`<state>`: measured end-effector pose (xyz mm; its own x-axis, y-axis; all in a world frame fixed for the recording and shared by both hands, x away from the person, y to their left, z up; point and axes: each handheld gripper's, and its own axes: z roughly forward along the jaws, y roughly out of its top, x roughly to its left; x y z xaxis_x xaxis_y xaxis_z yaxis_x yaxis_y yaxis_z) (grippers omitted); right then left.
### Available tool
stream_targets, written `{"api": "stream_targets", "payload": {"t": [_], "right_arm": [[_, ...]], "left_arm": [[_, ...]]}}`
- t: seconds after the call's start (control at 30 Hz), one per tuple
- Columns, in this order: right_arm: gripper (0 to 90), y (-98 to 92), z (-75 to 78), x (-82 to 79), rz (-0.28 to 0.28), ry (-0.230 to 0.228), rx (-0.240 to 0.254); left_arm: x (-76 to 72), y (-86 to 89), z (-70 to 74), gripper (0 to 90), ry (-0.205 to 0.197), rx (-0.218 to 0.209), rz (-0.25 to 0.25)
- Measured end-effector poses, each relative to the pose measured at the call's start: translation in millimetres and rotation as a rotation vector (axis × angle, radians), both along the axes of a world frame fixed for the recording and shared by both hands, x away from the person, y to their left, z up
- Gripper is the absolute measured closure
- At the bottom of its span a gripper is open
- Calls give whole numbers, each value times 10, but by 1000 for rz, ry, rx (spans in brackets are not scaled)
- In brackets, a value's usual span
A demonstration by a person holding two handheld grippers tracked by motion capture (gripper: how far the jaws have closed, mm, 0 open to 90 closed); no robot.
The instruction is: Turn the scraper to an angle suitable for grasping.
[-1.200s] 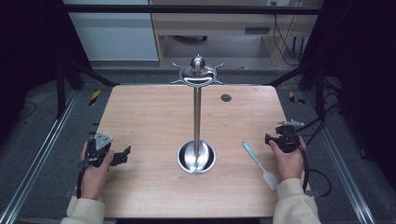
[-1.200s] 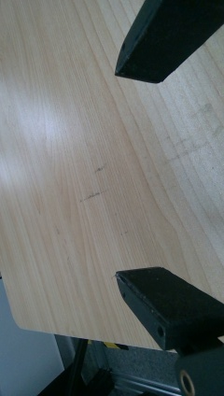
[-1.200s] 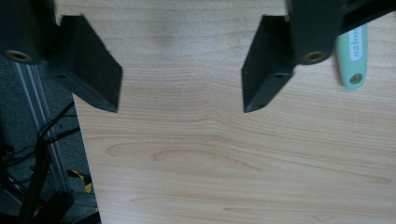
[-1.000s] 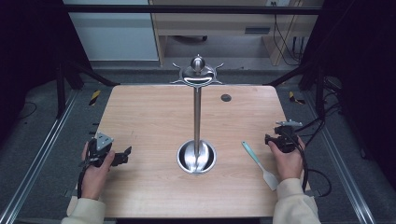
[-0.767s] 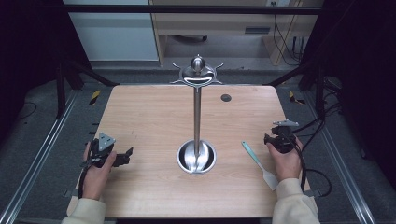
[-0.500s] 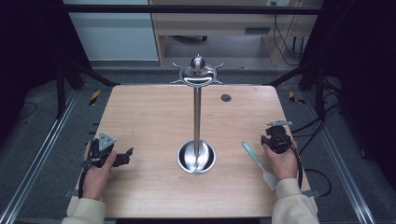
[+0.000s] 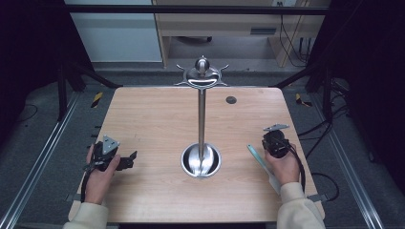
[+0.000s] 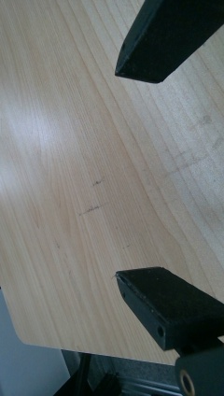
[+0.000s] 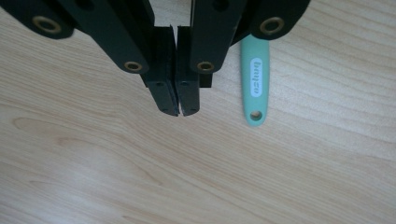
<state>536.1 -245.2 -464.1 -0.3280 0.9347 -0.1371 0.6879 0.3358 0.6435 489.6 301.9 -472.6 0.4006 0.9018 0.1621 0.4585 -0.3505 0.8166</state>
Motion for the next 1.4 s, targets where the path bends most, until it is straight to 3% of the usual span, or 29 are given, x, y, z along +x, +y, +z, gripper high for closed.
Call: {"api": "stream_targets", "payload": {"t": [0.5,1.07,1.27,1.4], "right_arm": [[900,165,-76,12,57,66,-24],[900,187,-172,49,81,128,6],[900,298,-166,3,176,152,20],[900,453,-164,-62,272,167,18]], "left_arm": [[5,-26,-3,33,4,18,-14],[4,-35,-2,33,1,24,-16],[2,-36,-2,33,1,25,-18],[1,-31,-1,33,1,22,-15]]}}
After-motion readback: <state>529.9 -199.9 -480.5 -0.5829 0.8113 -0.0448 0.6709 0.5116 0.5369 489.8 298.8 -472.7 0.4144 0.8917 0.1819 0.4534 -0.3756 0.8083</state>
